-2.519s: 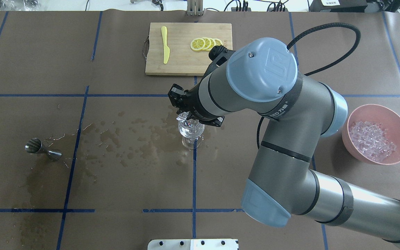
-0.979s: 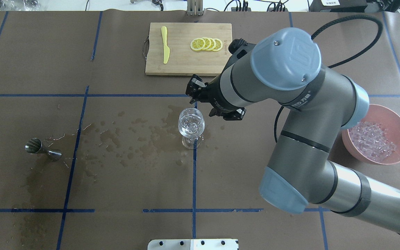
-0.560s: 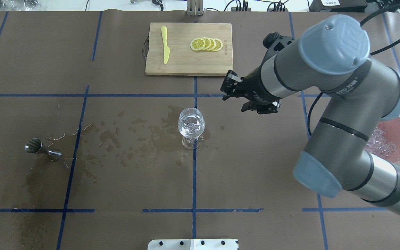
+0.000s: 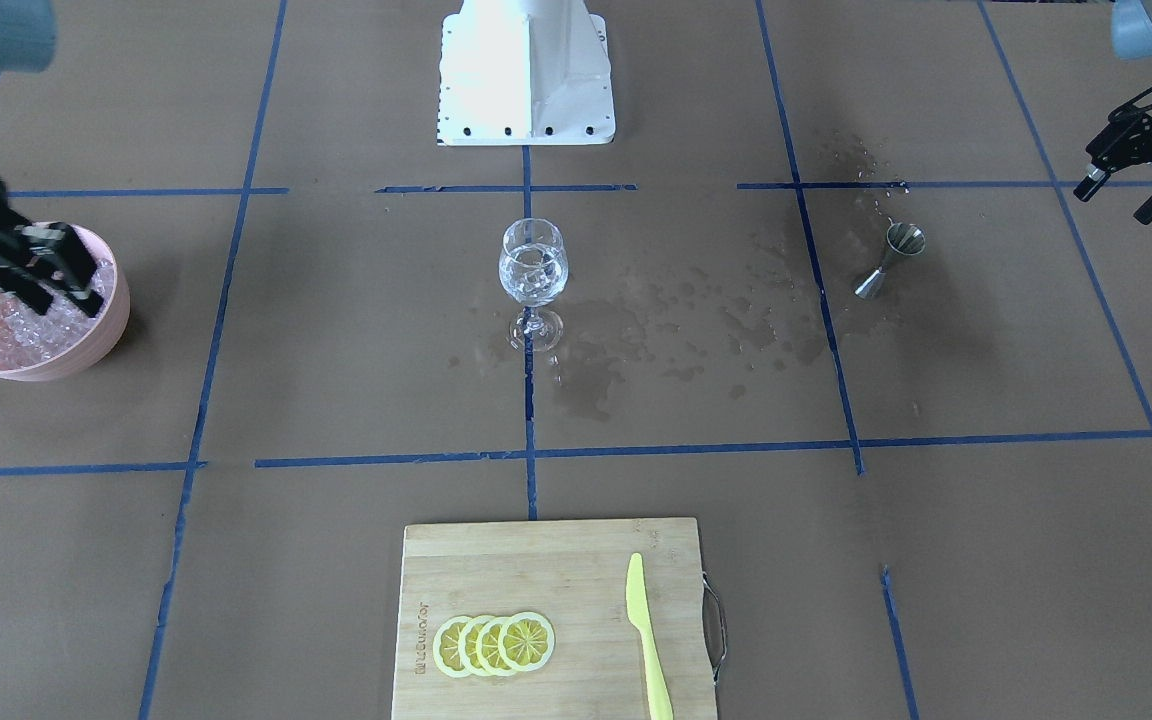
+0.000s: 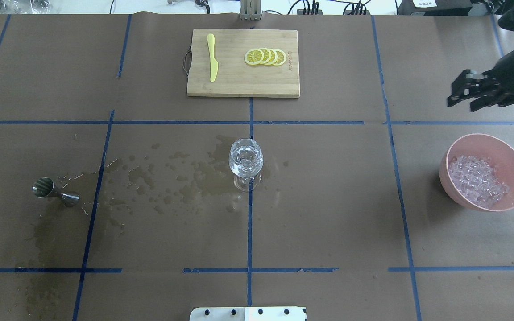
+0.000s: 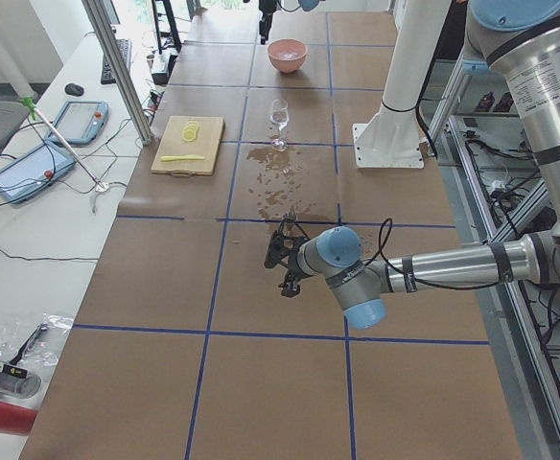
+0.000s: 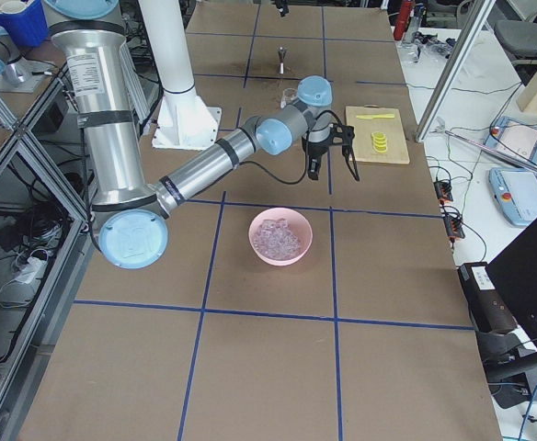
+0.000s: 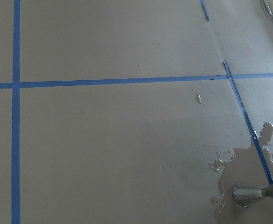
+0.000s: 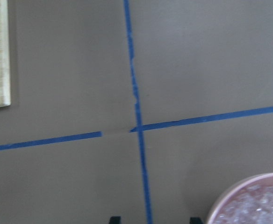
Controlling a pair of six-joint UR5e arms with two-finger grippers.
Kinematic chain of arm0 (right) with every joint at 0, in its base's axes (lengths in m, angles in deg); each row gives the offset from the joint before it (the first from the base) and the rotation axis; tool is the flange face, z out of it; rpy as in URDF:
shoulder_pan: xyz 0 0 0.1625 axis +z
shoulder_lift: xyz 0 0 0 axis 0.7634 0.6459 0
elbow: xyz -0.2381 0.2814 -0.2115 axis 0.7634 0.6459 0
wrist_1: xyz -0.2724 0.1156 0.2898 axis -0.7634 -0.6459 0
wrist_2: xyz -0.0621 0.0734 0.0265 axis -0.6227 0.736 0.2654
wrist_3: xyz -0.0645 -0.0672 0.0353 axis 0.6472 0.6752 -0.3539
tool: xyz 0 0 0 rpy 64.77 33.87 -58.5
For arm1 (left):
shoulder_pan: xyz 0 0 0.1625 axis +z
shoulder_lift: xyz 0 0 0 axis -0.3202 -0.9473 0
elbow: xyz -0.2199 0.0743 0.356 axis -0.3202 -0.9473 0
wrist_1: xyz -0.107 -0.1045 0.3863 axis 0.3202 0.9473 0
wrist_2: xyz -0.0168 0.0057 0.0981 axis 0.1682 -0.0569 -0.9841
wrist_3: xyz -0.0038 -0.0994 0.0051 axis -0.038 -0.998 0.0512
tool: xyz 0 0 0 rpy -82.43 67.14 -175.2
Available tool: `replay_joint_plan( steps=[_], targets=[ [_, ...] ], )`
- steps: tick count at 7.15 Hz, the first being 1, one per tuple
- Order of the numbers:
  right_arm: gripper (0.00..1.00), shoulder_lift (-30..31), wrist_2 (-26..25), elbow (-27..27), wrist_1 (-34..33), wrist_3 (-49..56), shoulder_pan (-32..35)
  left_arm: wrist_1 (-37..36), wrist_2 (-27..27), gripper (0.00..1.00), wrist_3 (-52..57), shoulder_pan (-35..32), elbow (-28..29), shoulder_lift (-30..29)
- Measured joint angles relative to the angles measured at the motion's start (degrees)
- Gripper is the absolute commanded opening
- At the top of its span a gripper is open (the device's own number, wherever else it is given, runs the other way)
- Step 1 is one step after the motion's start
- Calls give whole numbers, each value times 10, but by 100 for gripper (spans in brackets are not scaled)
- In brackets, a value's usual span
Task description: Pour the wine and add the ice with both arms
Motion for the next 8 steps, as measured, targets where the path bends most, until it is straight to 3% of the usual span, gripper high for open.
replay_joint_plan(
  steps=[3,4,6,8],
  targets=[
    [59,56,19,88,-4,272,131,0,0,100,1,0,0,0],
    [100,74,21,98,-5,320,149,0,0,100,2,0,0,-1],
    [100,96,25,99,-5,355,161,-4,2,100,22,5,3,-3],
    [100,99,26,106,-6,375,162,-62,3,100,134,-6,5,-4]
  ],
)
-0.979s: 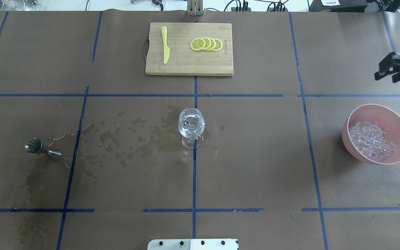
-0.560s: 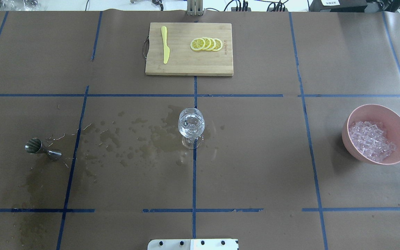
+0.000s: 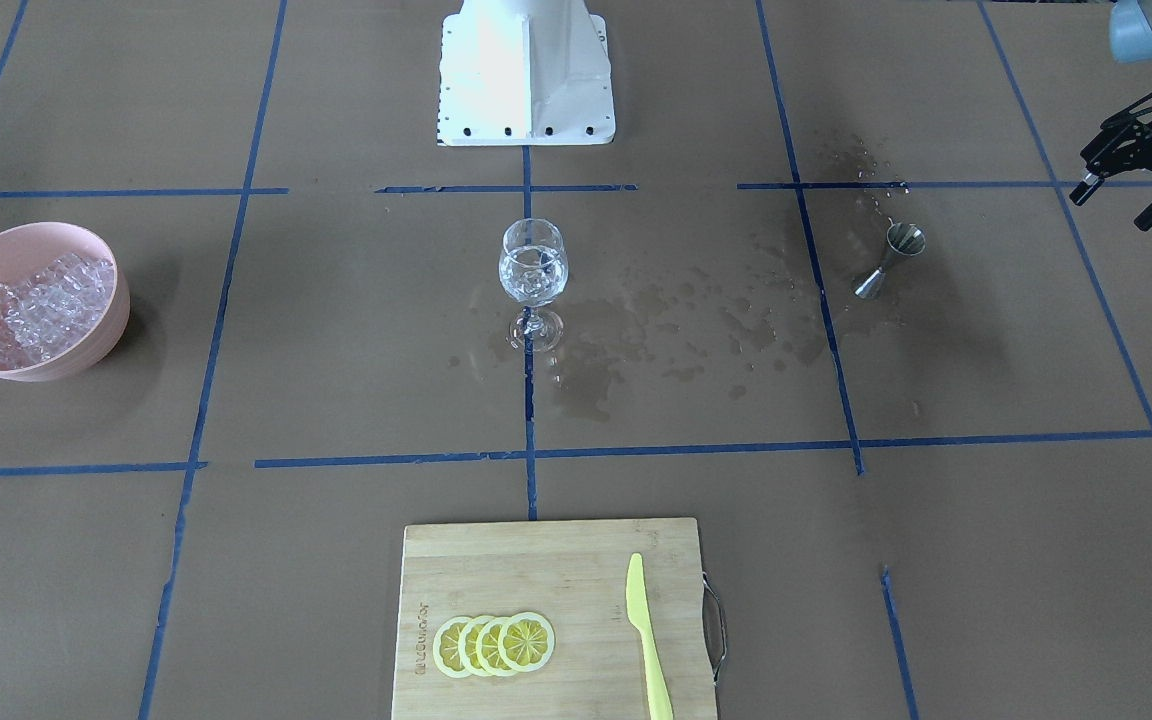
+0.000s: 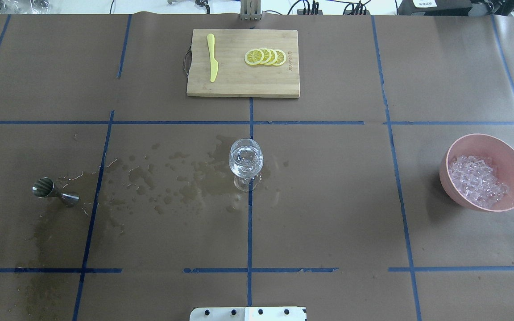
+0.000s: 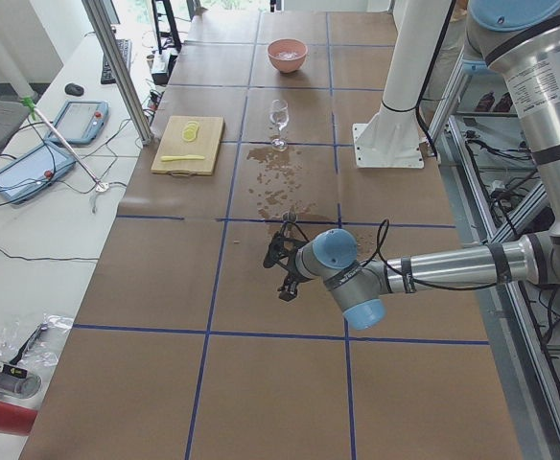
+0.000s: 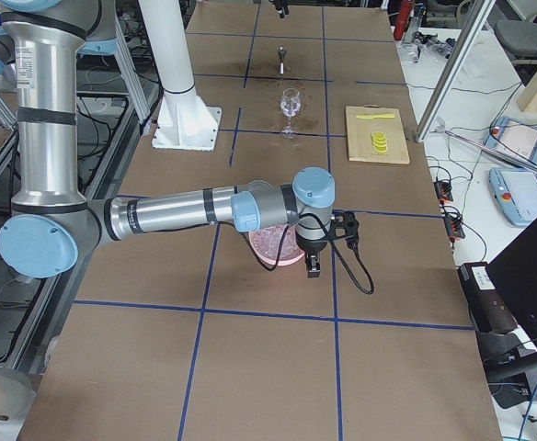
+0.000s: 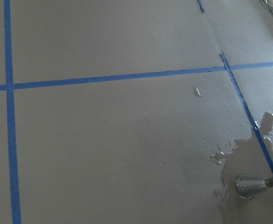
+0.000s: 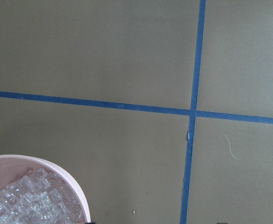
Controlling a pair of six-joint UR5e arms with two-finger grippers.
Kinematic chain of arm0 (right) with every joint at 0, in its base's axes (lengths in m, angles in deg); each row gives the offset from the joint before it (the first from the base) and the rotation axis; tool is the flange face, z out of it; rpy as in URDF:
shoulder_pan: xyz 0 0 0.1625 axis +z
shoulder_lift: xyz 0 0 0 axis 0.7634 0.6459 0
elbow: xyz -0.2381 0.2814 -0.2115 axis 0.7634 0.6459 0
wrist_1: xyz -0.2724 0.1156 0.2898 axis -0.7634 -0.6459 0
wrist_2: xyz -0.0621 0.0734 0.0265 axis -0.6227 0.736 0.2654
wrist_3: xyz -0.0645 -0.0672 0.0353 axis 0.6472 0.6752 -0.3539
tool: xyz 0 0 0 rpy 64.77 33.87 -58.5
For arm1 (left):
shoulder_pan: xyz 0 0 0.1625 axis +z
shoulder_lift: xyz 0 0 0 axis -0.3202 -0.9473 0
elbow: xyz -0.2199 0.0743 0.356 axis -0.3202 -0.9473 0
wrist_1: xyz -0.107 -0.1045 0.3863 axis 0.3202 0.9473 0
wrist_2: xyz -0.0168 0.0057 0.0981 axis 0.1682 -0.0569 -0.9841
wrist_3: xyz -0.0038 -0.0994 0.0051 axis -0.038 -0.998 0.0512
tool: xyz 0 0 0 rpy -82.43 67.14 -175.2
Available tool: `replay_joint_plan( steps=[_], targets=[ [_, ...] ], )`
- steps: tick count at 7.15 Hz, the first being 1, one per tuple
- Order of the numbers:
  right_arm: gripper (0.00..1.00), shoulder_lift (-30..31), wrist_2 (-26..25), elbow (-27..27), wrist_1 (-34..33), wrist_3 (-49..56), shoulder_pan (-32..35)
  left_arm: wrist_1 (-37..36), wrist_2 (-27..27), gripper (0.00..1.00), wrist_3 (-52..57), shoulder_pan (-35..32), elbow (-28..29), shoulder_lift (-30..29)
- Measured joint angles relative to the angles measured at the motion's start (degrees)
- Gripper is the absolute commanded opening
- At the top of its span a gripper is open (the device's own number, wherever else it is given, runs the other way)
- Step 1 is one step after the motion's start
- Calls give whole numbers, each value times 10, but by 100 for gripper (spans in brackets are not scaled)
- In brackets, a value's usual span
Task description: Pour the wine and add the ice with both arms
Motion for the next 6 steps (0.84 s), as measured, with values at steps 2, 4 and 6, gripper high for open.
replay_joint_plan(
  steps=[2,4,6],
  targets=[
    [100,-1,0,11,-1,26,0,-114,-1,100,95,-40,-27,-1],
    [100,-3,0,16,-1,33,1,-253,-13,100,159,-65,-71,-16],
    [100,-2,3,16,-1,34,3,-466,-23,100,261,-127,-91,-88]
  ],
)
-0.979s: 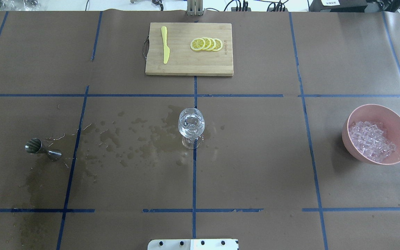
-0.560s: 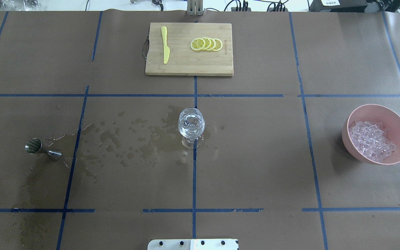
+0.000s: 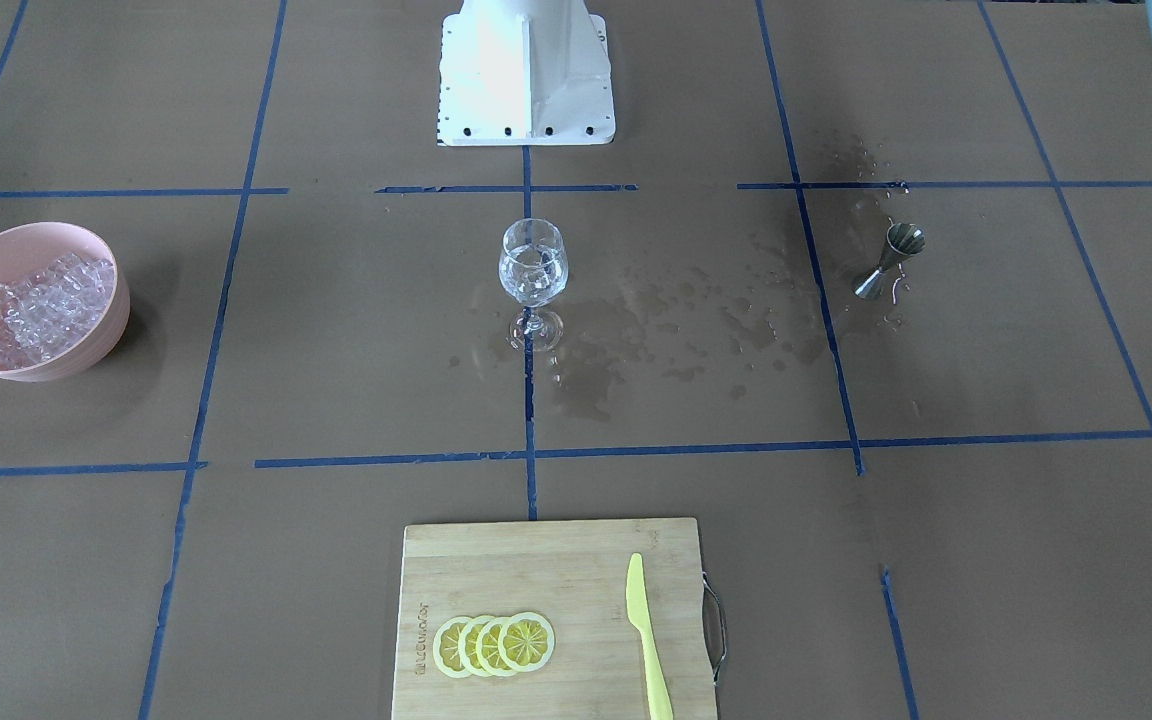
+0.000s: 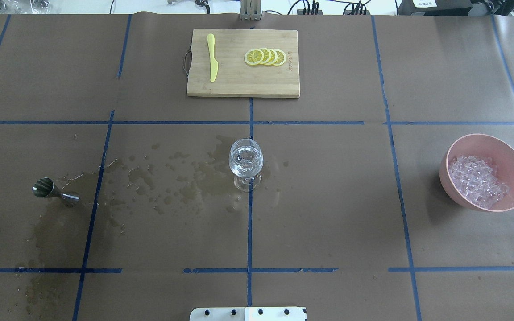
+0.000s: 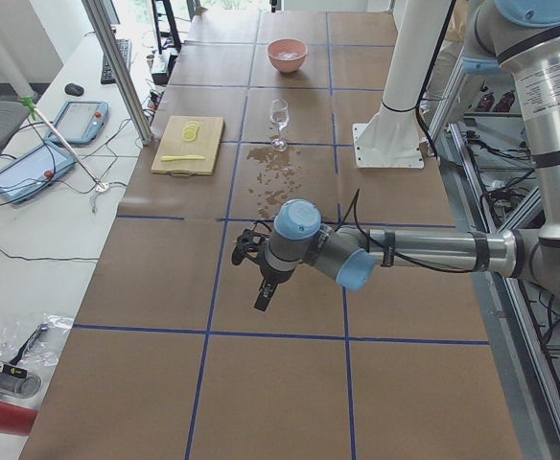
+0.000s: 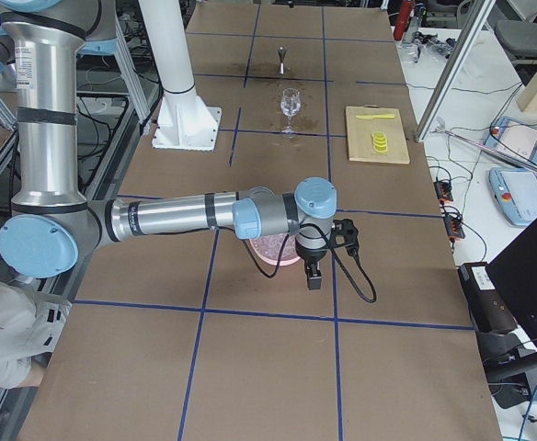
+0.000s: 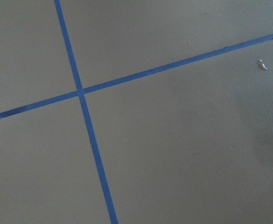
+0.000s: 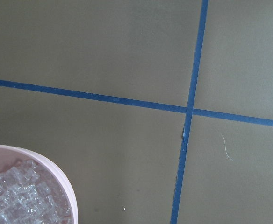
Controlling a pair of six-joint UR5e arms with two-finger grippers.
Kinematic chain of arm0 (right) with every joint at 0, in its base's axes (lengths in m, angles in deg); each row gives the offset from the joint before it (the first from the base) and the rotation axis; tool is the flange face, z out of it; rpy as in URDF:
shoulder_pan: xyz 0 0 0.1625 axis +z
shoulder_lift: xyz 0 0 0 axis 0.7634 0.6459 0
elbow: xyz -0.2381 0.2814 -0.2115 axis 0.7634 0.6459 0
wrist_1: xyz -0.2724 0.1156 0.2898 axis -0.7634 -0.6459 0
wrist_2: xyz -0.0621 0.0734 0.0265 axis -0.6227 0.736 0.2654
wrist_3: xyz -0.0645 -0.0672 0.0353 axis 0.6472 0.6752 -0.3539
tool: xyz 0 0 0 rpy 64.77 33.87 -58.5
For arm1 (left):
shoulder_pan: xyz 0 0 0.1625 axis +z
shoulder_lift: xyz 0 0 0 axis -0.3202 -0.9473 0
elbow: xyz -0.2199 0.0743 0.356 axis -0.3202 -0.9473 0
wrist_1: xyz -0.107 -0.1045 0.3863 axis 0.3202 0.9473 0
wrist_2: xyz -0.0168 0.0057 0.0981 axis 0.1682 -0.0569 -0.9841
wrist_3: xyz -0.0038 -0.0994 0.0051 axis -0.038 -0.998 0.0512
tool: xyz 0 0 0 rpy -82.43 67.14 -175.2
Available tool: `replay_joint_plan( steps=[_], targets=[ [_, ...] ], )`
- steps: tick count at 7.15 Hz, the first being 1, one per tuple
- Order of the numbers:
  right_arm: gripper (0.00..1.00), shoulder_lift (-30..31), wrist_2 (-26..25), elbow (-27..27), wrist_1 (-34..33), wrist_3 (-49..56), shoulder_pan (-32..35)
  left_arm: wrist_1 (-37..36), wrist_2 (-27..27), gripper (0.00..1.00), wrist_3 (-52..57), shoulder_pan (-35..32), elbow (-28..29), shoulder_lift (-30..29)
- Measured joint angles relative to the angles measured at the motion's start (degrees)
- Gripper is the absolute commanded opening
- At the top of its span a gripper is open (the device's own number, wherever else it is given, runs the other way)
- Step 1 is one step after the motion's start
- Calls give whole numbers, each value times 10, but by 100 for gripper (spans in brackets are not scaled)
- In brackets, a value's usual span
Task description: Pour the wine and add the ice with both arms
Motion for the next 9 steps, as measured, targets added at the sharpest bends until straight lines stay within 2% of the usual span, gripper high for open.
replay_joint_plan(
  steps=[1,2,3,4,6,9],
  targets=[
    [100,2,4,0,0,1,1,-126,2,100,60,-51,-2,-46],
    [100,5,8,0,0,1,2,-215,14,100,102,-88,-2,-74],
    [100,7,11,-1,0,1,4,-253,38,100,120,-103,-1,-78],
    [100,9,14,-2,0,1,6,-264,59,100,126,-104,3,-77],
    [100,12,31,-2,1,1,8,-226,80,100,129,-88,24,-76],
    [100,12,38,-5,2,1,10,-208,81,100,130,-56,54,-87]
  ],
)
